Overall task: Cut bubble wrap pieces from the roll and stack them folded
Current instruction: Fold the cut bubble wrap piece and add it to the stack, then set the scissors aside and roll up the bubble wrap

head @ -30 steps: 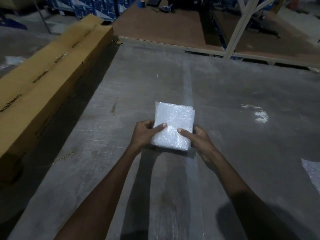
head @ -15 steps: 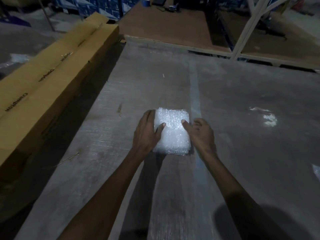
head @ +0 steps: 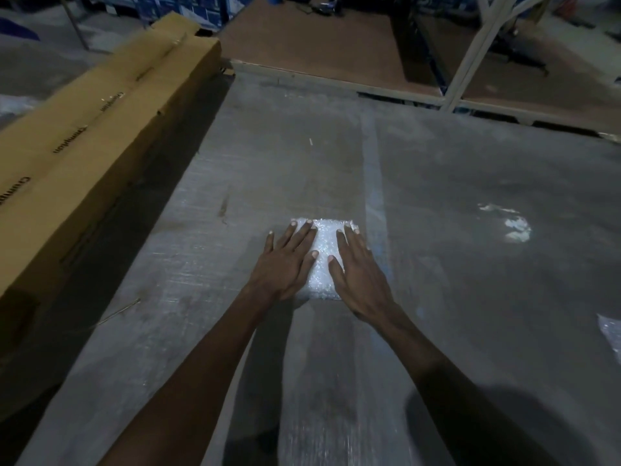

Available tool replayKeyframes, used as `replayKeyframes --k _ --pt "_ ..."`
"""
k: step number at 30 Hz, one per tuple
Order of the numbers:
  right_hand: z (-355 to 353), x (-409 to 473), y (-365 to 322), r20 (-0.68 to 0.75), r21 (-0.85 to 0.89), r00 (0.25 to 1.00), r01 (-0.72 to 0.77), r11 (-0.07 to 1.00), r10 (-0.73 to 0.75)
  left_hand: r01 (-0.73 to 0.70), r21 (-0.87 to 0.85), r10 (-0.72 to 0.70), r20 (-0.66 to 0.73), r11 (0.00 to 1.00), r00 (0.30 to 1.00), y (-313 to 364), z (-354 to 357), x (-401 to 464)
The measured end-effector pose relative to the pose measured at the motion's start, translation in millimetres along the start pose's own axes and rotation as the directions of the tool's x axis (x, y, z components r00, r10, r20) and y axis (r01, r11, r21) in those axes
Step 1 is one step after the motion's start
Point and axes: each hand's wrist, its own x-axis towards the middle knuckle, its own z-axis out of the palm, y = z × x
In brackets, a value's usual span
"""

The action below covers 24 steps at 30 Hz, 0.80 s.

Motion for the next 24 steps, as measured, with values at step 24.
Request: replayKeyframes --k 24 --pt "-89 -126 37 -0.008 0.133 0.997 -0.071 0.989 0.073 -0.107 -0.042 0.09 -0.283 0.993 0.955 110 -16 -76"
